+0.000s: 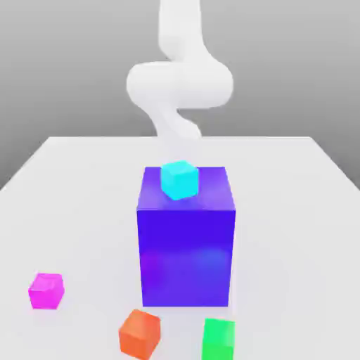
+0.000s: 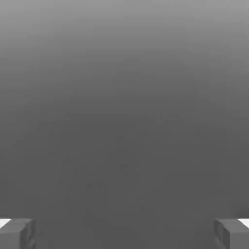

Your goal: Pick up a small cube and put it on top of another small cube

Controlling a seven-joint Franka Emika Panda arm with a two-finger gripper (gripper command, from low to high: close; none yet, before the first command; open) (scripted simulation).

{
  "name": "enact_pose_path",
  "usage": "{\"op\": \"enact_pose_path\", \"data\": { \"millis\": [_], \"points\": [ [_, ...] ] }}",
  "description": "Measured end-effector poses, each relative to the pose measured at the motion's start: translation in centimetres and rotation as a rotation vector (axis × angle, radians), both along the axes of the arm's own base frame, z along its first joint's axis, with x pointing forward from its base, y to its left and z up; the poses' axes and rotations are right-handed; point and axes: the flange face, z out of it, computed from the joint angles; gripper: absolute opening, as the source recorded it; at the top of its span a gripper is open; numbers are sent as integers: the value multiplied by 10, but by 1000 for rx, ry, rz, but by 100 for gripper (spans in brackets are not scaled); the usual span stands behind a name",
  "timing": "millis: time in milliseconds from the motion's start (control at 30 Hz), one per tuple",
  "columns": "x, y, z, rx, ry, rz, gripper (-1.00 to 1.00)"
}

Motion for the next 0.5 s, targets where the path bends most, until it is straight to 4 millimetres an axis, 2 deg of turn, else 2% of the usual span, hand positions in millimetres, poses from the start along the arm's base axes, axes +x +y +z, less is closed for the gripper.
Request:
{"op": "enact_pose_path", "data": {
  "millis": [100,233,367,500],
  "points": [
    [34,-32,-56,87,86,-156,0],
    [62,-77,-132,194,189,-366,0],
    [72,-122,-212,292,285,-586,0],
    [64,-164,-293,382,374,-815,0]
  ]
}}
